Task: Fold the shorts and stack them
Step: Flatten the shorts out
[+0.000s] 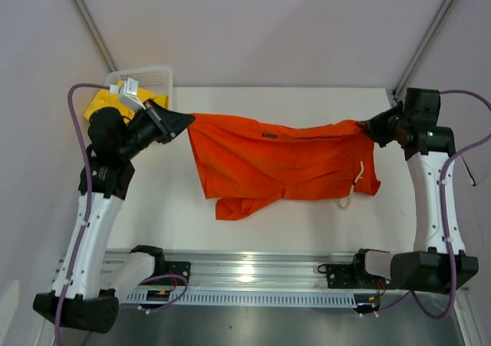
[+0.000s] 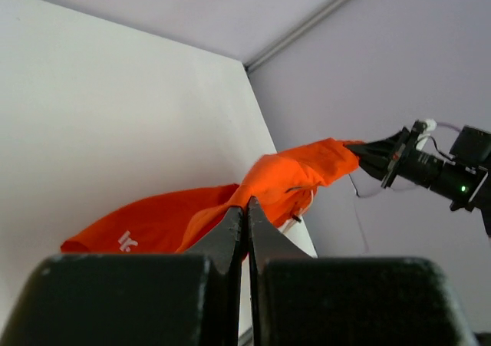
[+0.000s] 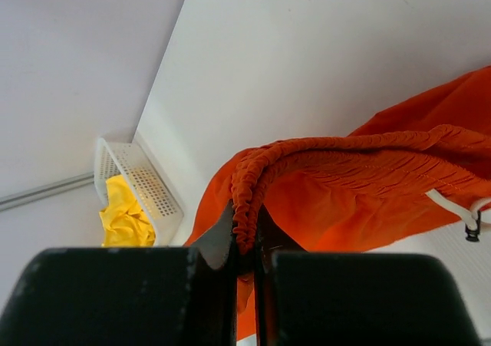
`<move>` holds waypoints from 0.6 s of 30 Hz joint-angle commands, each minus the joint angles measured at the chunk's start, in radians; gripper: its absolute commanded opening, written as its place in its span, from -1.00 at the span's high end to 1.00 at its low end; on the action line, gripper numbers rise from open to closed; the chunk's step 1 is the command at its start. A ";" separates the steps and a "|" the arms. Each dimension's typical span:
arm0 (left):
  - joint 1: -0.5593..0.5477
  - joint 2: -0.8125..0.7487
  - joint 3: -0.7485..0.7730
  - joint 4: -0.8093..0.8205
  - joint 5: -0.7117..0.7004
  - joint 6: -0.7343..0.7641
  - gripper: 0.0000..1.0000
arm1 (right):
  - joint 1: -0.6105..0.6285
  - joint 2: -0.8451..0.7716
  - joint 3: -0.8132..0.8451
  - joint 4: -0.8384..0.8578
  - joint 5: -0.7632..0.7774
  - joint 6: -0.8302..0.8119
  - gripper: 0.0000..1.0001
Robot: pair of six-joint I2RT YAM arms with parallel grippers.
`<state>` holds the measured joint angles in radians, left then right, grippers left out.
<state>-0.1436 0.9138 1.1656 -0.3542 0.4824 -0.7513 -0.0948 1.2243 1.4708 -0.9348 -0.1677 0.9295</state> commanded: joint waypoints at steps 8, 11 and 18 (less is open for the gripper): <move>0.245 0.290 0.291 0.254 0.237 -0.118 1.00 | 0.023 0.150 0.141 0.480 -0.200 0.078 1.00; 0.295 0.373 0.455 0.261 0.274 -0.154 1.00 | 0.018 0.217 0.200 0.666 -0.315 0.156 1.00; 0.375 0.441 0.632 0.446 0.433 -0.377 1.00 | 0.009 0.416 0.532 0.755 -0.562 0.279 1.00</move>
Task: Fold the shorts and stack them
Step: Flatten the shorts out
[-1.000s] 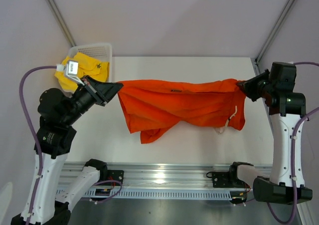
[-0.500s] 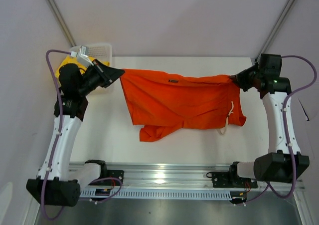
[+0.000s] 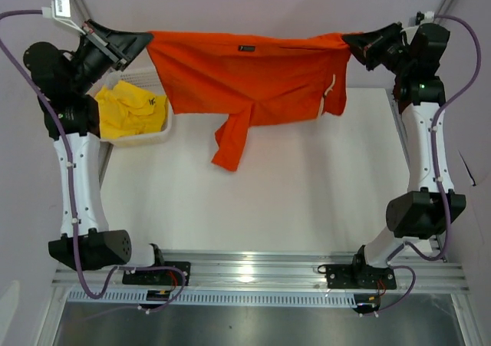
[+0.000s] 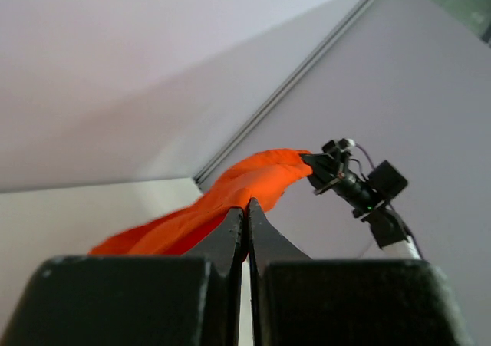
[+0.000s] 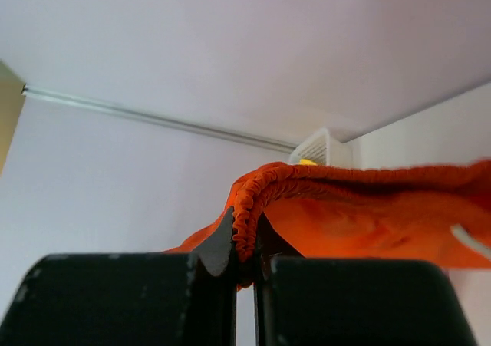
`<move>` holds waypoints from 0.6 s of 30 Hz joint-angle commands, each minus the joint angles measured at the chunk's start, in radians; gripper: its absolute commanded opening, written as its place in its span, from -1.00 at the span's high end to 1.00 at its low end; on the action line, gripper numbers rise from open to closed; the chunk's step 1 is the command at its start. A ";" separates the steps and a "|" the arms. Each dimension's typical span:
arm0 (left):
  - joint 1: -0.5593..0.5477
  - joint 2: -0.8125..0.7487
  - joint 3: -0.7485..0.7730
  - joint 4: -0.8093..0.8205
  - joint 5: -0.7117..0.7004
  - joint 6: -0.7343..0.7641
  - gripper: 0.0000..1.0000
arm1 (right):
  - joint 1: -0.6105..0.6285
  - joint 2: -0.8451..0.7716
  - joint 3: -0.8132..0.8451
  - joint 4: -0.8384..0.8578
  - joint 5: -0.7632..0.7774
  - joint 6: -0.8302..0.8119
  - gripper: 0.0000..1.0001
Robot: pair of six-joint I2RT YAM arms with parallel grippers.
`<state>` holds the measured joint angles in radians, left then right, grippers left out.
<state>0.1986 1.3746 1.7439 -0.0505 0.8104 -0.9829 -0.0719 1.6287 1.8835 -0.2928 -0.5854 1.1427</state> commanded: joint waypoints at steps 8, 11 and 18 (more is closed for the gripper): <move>0.042 -0.336 -0.039 0.087 0.102 -0.108 1.00 | -0.023 -0.314 -0.061 0.116 -0.149 0.075 1.00; 0.042 -0.475 -0.061 0.060 0.084 -0.094 1.00 | -0.025 -0.484 -0.122 0.045 -0.105 0.046 1.00; 0.038 -0.650 -0.015 -0.138 0.056 -0.051 1.00 | -0.026 -0.771 -0.176 -0.259 -0.033 -0.043 1.00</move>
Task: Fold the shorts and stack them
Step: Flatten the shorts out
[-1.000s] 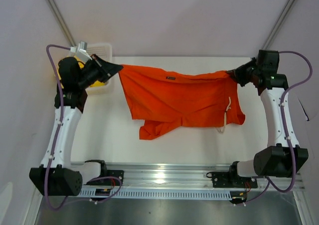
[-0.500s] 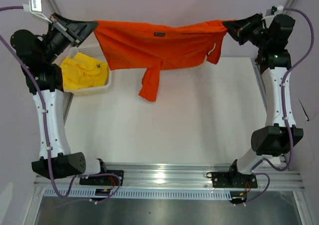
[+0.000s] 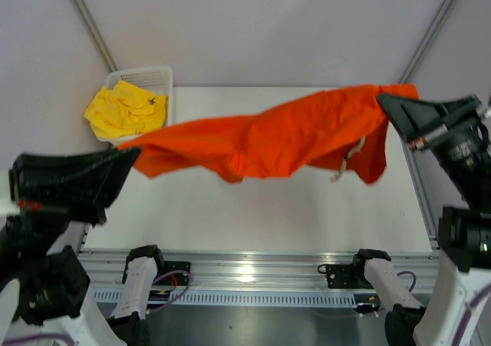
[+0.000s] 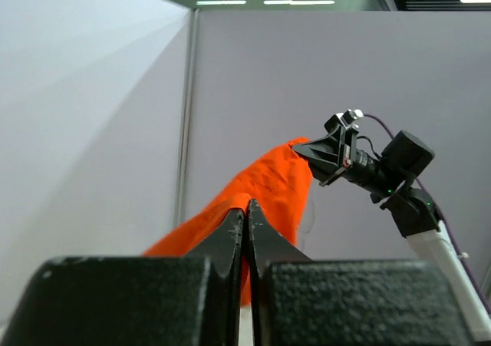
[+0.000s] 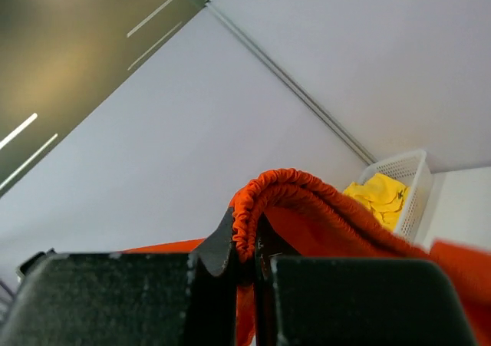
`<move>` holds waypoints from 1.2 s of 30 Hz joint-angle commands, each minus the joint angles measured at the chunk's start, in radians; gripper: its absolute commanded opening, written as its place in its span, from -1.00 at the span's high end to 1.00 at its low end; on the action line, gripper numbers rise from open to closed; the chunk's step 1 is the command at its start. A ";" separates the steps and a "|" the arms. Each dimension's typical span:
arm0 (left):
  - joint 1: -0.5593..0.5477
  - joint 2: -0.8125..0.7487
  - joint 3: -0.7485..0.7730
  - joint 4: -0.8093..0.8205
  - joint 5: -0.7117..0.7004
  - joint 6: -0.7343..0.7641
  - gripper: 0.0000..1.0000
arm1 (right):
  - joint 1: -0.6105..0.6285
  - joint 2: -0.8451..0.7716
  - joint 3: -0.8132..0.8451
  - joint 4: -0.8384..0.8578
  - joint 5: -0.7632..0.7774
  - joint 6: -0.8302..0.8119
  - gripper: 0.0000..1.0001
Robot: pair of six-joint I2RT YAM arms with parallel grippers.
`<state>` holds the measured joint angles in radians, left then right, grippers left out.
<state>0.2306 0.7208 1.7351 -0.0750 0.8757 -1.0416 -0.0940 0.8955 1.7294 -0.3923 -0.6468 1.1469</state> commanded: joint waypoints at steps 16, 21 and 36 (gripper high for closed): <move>0.003 0.048 -0.785 -0.041 -0.109 0.167 1.00 | -0.003 -0.247 -0.661 -0.400 0.291 -0.231 1.00; -0.002 0.103 -1.072 0.237 -0.190 0.164 1.00 | -0.003 -0.180 -0.924 -0.168 0.302 -0.207 1.00; -0.100 0.486 -1.129 0.560 -0.402 0.166 1.00 | -0.009 0.396 -0.892 0.268 0.381 -0.222 1.00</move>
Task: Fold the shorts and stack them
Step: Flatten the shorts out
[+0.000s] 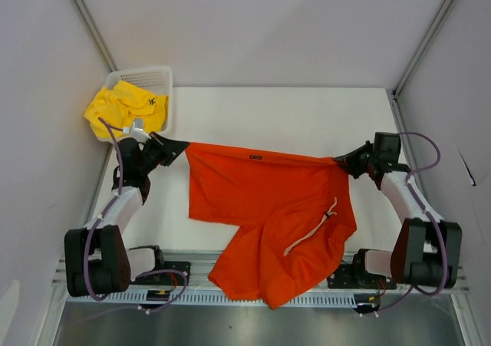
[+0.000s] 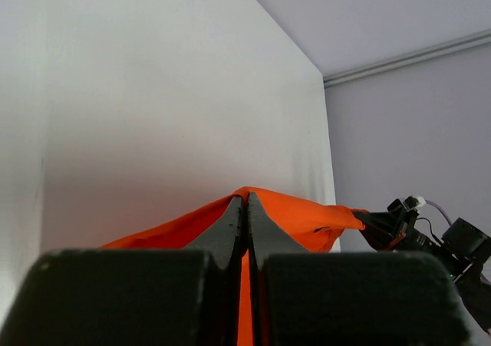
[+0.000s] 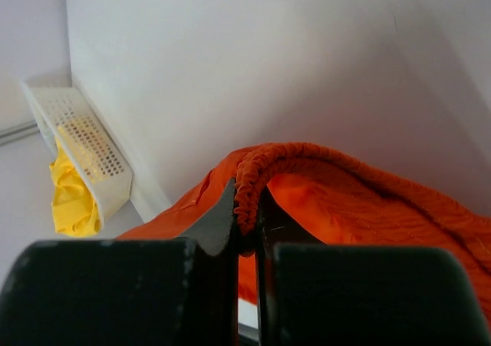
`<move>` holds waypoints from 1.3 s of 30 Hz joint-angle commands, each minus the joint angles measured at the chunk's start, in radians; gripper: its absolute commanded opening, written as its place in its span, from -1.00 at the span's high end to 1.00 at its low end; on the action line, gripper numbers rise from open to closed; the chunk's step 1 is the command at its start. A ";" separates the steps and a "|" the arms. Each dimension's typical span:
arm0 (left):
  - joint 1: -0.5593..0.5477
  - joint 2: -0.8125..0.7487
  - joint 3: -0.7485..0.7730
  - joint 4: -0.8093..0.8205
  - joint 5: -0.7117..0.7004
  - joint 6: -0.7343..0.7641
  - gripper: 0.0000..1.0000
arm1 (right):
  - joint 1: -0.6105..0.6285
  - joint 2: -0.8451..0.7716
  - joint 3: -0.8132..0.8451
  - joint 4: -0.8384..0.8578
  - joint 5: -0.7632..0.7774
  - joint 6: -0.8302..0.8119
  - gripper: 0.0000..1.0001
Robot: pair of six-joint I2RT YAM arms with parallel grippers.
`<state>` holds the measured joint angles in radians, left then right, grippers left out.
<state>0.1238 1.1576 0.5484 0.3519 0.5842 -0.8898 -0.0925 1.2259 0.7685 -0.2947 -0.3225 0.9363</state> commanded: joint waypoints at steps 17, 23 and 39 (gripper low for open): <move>-0.082 0.817 0.921 -0.111 -0.161 0.035 -0.98 | 0.028 1.000 1.100 0.304 0.031 -0.013 -0.99; -0.157 0.587 0.794 -0.191 -0.238 0.156 -0.98 | 0.030 0.805 0.955 0.207 0.082 -0.162 -0.99; -0.831 0.064 0.282 -0.474 -0.593 0.242 -0.97 | -0.069 0.285 0.421 -0.176 0.316 -0.534 -0.30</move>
<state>-0.6304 1.2610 0.8421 -0.0147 0.1169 -0.6979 -0.1421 1.5501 1.2316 -0.3763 -0.0761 0.5144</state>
